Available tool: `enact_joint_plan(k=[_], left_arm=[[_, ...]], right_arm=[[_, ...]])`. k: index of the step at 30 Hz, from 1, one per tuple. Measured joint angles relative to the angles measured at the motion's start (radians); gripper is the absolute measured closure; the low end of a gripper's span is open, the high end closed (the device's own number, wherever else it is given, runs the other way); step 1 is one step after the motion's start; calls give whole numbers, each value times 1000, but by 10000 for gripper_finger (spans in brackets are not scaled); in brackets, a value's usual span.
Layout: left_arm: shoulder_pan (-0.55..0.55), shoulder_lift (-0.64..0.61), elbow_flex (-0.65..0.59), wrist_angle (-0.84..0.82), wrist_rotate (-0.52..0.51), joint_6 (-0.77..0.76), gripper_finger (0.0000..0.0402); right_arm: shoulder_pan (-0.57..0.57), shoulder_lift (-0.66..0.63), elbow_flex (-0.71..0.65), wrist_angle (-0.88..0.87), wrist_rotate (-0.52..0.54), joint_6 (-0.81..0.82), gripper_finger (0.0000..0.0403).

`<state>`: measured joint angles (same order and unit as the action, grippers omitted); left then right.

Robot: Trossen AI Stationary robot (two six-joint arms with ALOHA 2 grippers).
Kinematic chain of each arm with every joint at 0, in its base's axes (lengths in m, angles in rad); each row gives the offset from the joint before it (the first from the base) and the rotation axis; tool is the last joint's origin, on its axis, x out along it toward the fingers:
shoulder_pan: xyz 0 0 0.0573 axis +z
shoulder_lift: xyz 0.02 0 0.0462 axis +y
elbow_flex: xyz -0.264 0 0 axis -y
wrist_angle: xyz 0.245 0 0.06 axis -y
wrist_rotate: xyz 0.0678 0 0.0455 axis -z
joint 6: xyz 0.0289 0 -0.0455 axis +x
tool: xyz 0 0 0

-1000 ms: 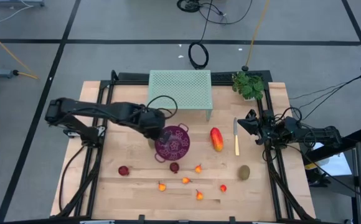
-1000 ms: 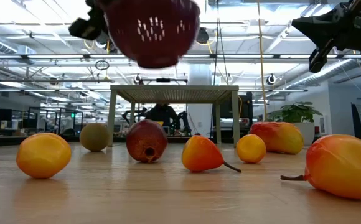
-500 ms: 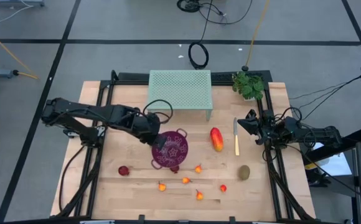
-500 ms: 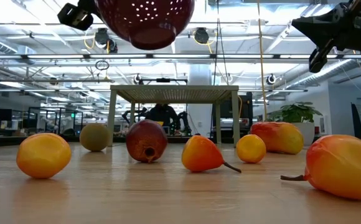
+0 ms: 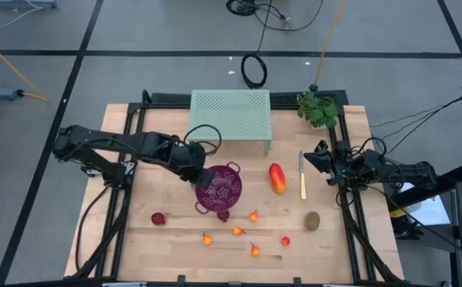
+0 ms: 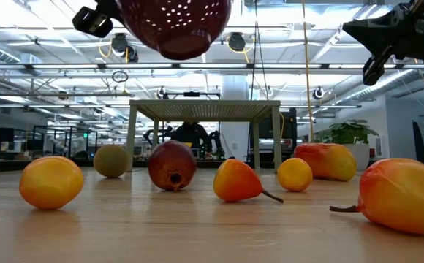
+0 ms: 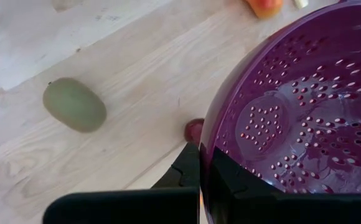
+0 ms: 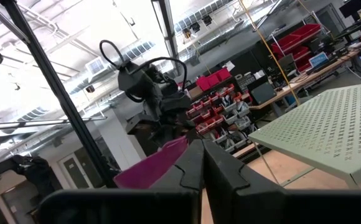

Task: Pick & Place Fruit
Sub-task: Put the violet strainer bowl on the shelf

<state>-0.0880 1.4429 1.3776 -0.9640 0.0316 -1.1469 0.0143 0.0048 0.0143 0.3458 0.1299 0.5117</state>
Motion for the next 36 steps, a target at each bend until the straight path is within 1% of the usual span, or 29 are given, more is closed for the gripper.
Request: enact_joint_plan(k=[4, 9, 15, 21, 24, 30, 33, 36], left_arm=[[15, 0, 0, 7, 30, 10, 402], [33, 0, 0, 41, 22, 29, 402], [61, 0, 0, 42, -22, 56, 402], [91, 0, 22, 40, -108, 127, 402], [98, 0, 58, 42, -185, 199, 402], [89, 0, 135, 49, -417, 410, 402], [71, 0, 146, 93, -520, 536, 402], [56, 0, 146, 149, -593, 667, 402]], right_arm=[[0, 0, 0, 0, 0, 0, 399], [0, 0, 0, 0, -2, 3, 399], [0, 0, 0, 0, -1, 1, 399], [0, 0, 0, 0, 0, 1, 399], [0, 0, 0, 0, 0, -1, 399], [0, 0, 0, 0, 0, -4, 399], [0, 0, 0, 0, 0, -28, 399], [0, 0, 0, 0, 0, -53, 399]])
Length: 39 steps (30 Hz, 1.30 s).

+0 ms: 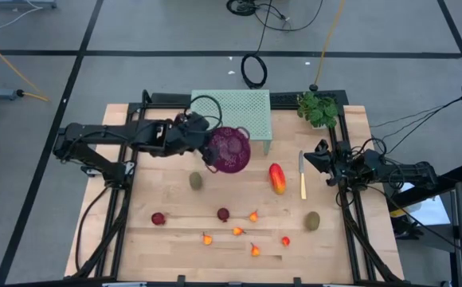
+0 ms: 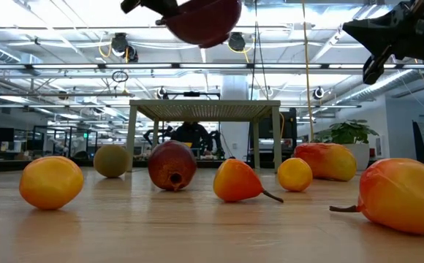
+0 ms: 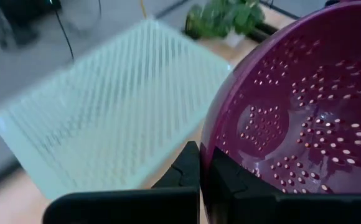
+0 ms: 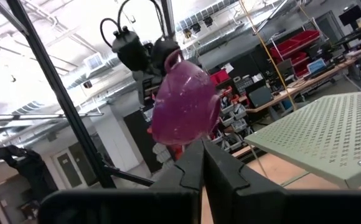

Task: Pick & Place Fruit
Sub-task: Put the violet strainer bowl on the shelf

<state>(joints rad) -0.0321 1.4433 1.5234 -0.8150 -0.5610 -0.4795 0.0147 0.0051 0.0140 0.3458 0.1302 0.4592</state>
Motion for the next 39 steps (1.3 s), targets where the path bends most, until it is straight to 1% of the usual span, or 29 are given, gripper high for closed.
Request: enact_joint_plan(k=[3, 6, 9, 19, 23, 28, 31, 39], left_arm=[[-13, 2, 0, 46, -57, 120, 402], [-16, 7, 0, 67, -102, 159, 402], [-16, 8, 0, 67, -118, 163, 402], [1, 8, 0, 65, -129, 170, 402], [48, 8, 0, 63, -173, 145, 402], [129, 8, 0, 63, -173, 115, 402], [181, 8, 0, 63, -146, 95, 402], [301, 8, 42, 55, 11, 25, 402]], right_arm=[[0, 0, 0, 0, 0, -3, 399], [0, 0, 0, 0, 0, -3, 399], [0, 0, 0, 0, 0, -3, 399], [0, 0, 0, 0, 0, -3, 399], [0, 0, 0, 0, 0, -3, 399], [0, 0, 0, 0, 0, -1, 399], [0, 0, 0, 0, 0, 0, 399], [0, 0, 0, 0, 0, 0, 399]])
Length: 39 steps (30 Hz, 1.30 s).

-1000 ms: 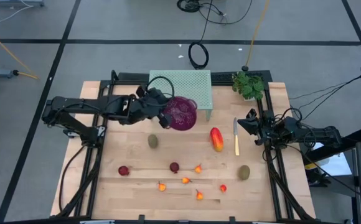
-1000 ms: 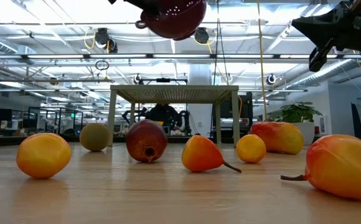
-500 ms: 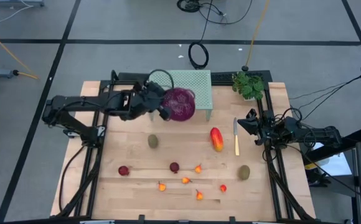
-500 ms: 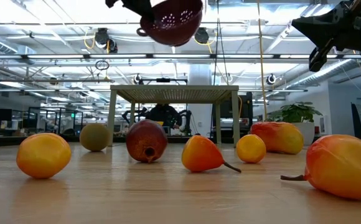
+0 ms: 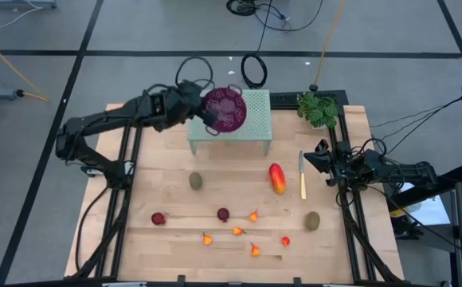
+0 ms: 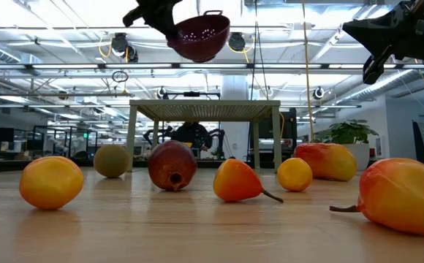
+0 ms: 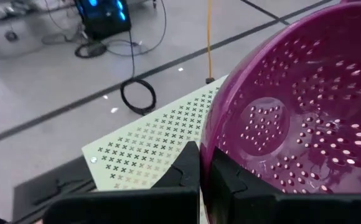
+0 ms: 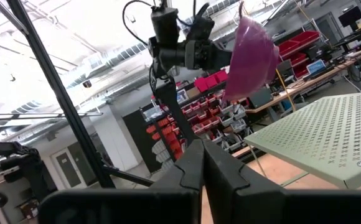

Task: Pick & Place Fruit
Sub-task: Put the violet strainer bowl on the shelf

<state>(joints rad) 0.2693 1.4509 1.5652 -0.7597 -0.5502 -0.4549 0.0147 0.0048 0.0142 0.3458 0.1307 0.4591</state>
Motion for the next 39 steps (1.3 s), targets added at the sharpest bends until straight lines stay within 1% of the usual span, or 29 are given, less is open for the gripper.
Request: enact_joint_plan(k=[6, 10, 19, 21, 24, 28, 39], left_arm=[[93, -1, 53, -68, 83, -74, 402], [157, -1, 70, -131, 191, -136, 402], [262, -1, 74, -186, 390, -254, 401], [286, 0, 74, -201, 443, -262, 402], [312, 0, 74, -217, 492, -271, 401], [326, 0, 74, -236, 515, -282, 401], [326, 0, 74, -240, 526, -294, 402]], right_arm=[[0, 0, 0, 0, 0, 0, 399], [0, 0, 0, 0, 4, 0, 399], [0, 0, 0, 0, 4, 1, 399], [0, 0, 0, 0, 4, 1, 399], [0, 0, 0, 0, 4, 1, 399], [0, 0, 0, 0, 4, 1, 399], [0, 0, 0, 0, 4, 1, 399]])
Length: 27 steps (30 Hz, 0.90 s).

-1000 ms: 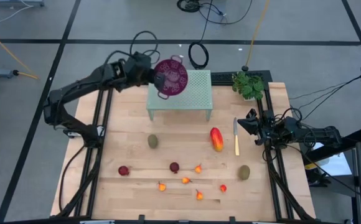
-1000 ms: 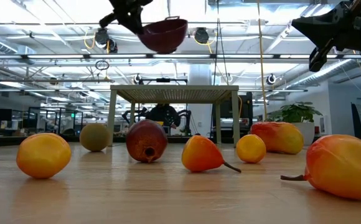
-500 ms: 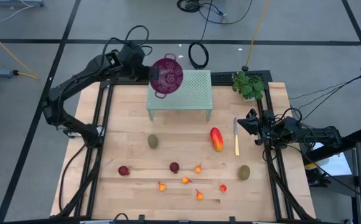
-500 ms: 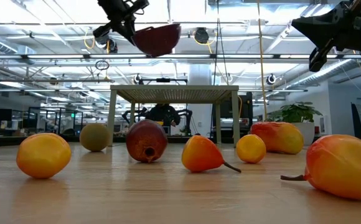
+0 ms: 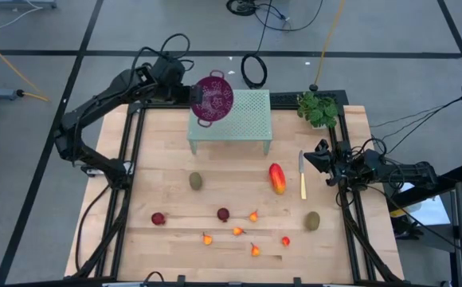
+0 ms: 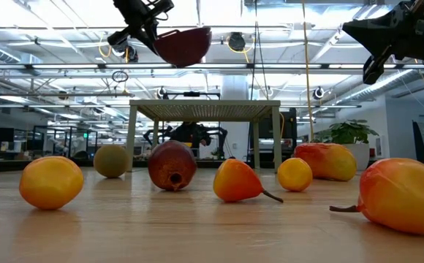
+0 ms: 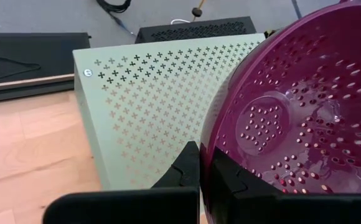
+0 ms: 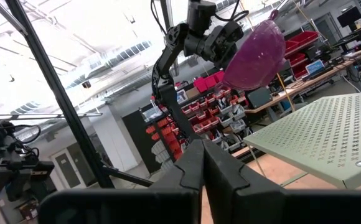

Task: Pick & Place Fruit
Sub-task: Put the violet strainer bowl on the shelf

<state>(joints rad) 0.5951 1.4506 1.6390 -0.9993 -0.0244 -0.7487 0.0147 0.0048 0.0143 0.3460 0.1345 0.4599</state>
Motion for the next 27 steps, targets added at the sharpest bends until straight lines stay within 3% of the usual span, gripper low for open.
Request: enact_joint_plan(k=[8, 21, 27], left_arm=[[-2, 19, 52, -34, 6, -13, 402], [-12, 230, 339, -339, -54, 37, 402], [-11, 294, 393, -423, -22, 41, 402]], right_arm=[[0, 0, 0, 0, 0, 0, 399], [0, 0, 0, 0, 0, 4, 399], [0, 0, 0, 0, 0, 3, 399]])
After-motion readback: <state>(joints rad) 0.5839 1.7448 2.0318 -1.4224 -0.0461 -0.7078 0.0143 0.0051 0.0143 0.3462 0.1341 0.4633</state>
